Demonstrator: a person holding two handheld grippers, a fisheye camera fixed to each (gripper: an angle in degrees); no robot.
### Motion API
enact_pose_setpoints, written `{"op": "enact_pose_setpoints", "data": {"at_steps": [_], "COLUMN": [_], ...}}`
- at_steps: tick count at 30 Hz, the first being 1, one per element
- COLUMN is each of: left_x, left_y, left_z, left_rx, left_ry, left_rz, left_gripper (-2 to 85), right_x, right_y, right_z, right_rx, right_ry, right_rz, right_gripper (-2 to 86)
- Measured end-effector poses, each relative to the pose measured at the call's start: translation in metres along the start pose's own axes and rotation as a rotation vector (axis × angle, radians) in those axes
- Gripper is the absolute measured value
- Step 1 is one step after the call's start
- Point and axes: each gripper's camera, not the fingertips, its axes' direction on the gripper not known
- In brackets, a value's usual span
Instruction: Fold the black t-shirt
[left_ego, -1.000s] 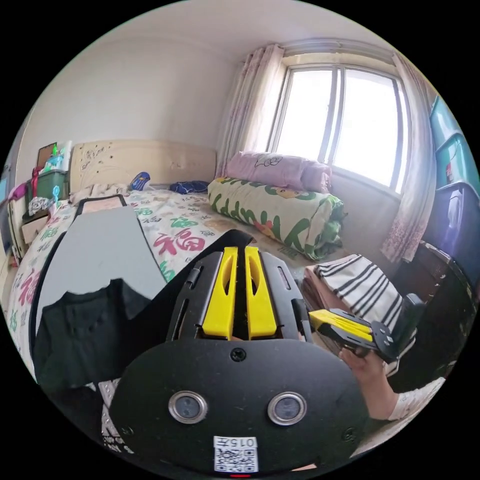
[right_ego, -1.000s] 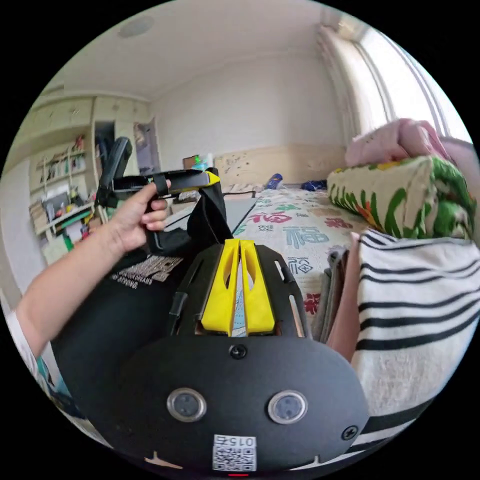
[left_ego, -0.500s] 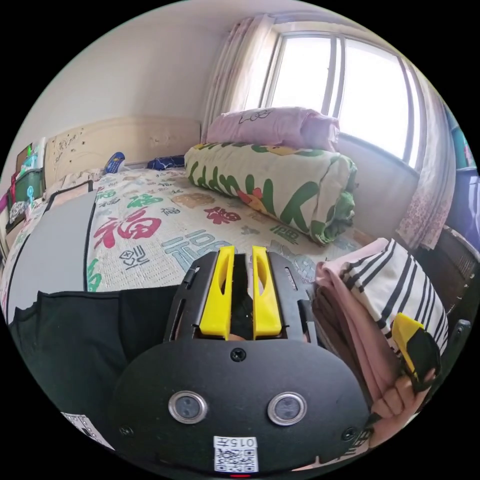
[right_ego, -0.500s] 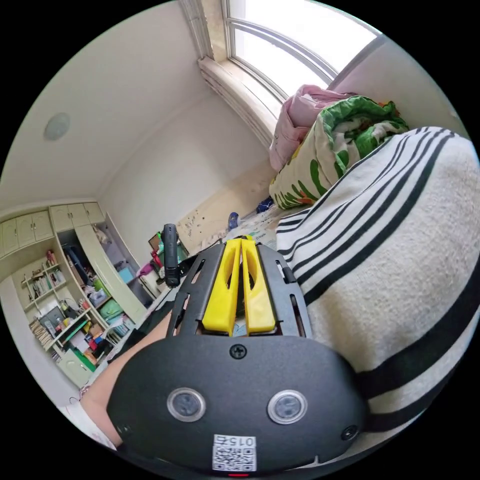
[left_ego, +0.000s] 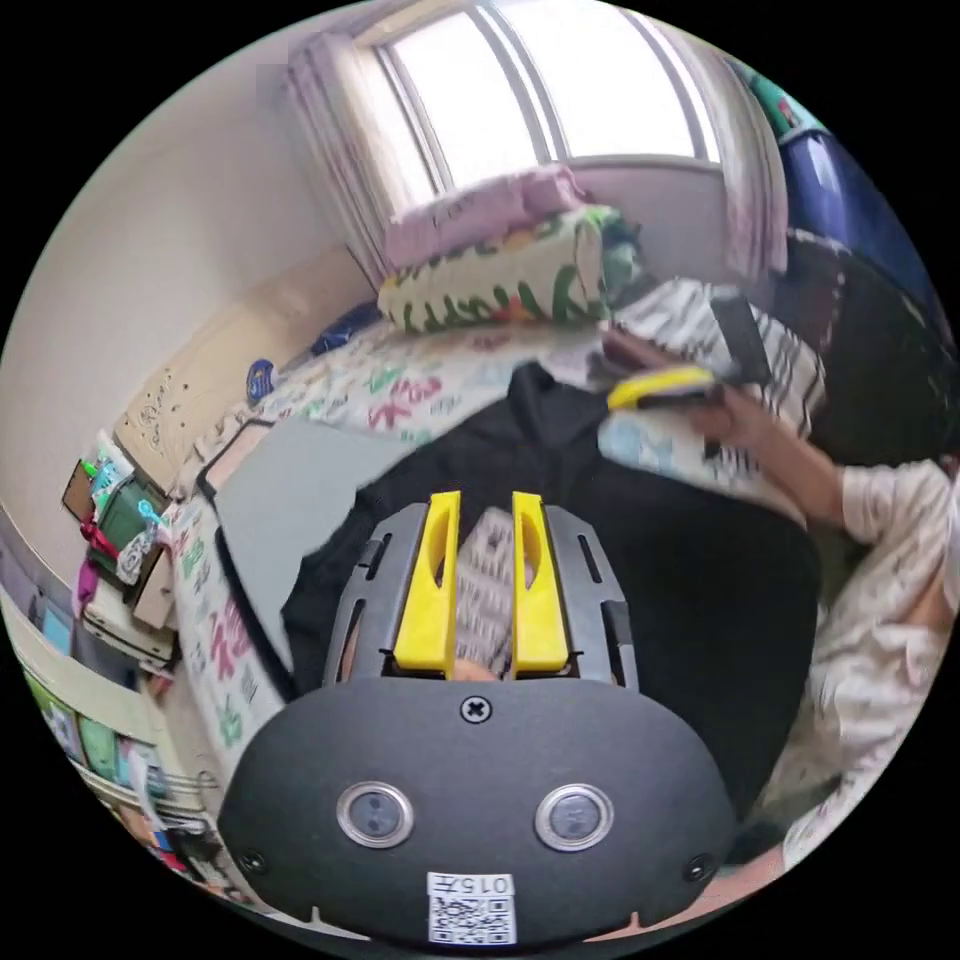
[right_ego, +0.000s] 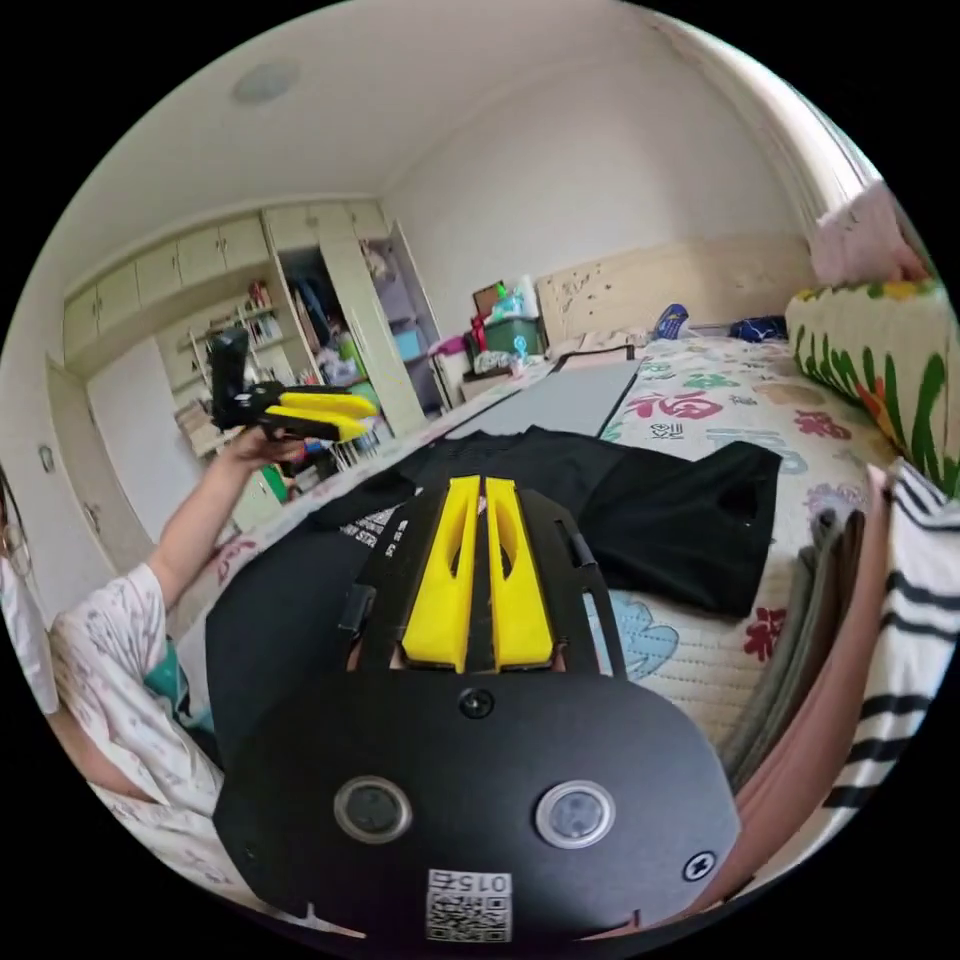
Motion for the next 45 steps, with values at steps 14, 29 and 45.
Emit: {"op": "enact_pose_setpoints", "data": {"at_steps": [14, 29, 45], "left_x": [-0.045, -0.105, -0.203], "left_y": [0.191, 0.157, 0.164], "left_z": [-0.048, -0.109, -0.139], "left_rx": [0.076, 0.378, 0.048], "left_ry": [0.172, 0.152, -0.262], "left_rz": [-0.039, -0.396, -0.851], "left_gripper": [12.0, 1.0, 0.9], "right_x": [-0.088, -0.113, -0.340], "right_y": [-0.054, -0.017, 0.018], "right_z": [0.344, 0.480, 0.785], "right_rx": [-0.466, -0.418, -0.310], "right_ry": [-0.066, 0.183, 0.160], "right_rz": [0.028, -0.051, -0.371], "right_gripper": [10.9, -0.3, 0.5]}}
